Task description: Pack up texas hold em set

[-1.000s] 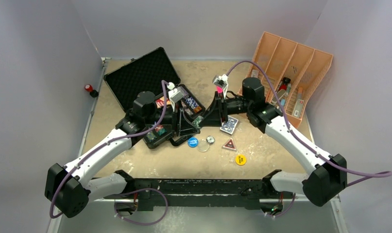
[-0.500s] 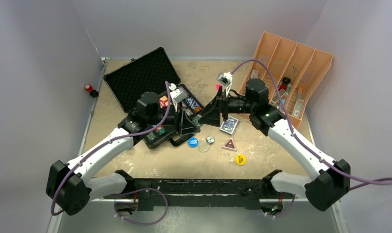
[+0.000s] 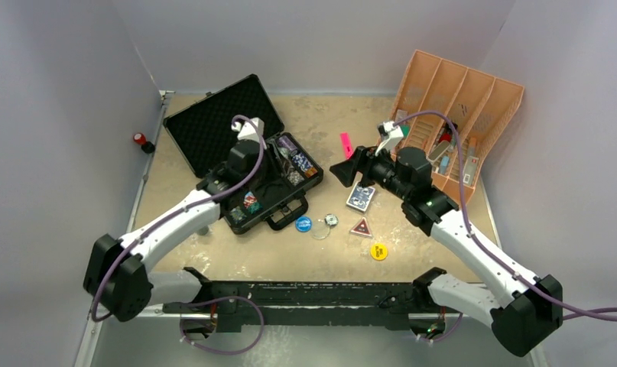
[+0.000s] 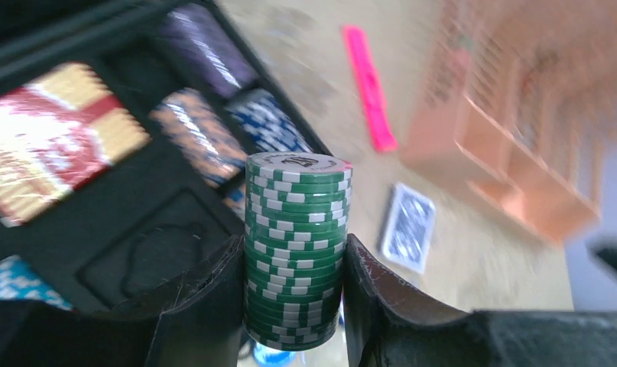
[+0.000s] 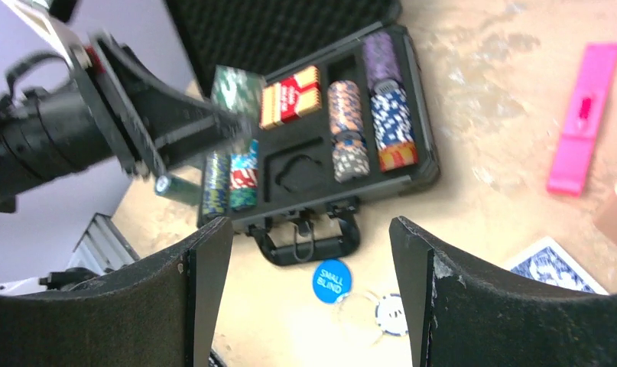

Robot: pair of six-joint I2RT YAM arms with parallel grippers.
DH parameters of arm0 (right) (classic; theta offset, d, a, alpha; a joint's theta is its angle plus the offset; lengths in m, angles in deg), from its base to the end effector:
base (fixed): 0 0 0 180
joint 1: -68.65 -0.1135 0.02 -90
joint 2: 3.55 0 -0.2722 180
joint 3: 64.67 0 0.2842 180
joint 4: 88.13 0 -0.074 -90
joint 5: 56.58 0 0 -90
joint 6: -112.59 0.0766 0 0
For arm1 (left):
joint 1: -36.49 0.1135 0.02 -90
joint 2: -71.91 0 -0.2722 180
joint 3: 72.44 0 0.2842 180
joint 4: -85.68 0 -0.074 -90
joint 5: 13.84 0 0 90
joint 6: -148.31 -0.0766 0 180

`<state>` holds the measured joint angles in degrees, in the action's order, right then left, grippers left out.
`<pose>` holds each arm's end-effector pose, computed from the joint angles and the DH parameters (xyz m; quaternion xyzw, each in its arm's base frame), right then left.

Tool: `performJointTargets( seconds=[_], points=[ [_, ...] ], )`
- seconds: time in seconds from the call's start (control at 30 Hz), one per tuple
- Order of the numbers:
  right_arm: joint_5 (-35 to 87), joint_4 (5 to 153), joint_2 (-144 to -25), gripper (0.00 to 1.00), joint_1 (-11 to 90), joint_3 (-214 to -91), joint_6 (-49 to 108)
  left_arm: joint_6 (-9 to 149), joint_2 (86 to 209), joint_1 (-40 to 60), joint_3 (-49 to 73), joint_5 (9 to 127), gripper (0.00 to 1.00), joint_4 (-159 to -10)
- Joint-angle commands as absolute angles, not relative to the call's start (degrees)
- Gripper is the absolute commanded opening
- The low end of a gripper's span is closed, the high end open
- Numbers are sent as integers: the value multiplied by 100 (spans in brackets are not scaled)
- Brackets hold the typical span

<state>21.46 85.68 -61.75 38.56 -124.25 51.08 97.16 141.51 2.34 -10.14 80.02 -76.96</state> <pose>0.2595 0.1687 0.3392 -0.0807 0.7311 0.3962 0.5496 0.2873 -0.1887 0.2698 -0.0527 0.8399 -0.2981 0.4505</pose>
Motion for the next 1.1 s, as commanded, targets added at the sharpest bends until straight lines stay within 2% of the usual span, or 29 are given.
performJointTargets(
  seconds=[0.0, 0.33, 1.07],
  points=[
    [2733, 8926, -5979, 77, 3842, -12182, 5262, 11051, 14815, 248, 20, 10731, 0, -7641],
    [2805, 9170, -5943, 77, 3842, -11864, 5361, 12366, 17211, 287, 2155, 13254, 0, -6105],
    [2727, 9260, -5999, 77, 3842, -11724, 5237, 12256, 18537, 315, 2497, 13235, 0, -6420]
  ],
)
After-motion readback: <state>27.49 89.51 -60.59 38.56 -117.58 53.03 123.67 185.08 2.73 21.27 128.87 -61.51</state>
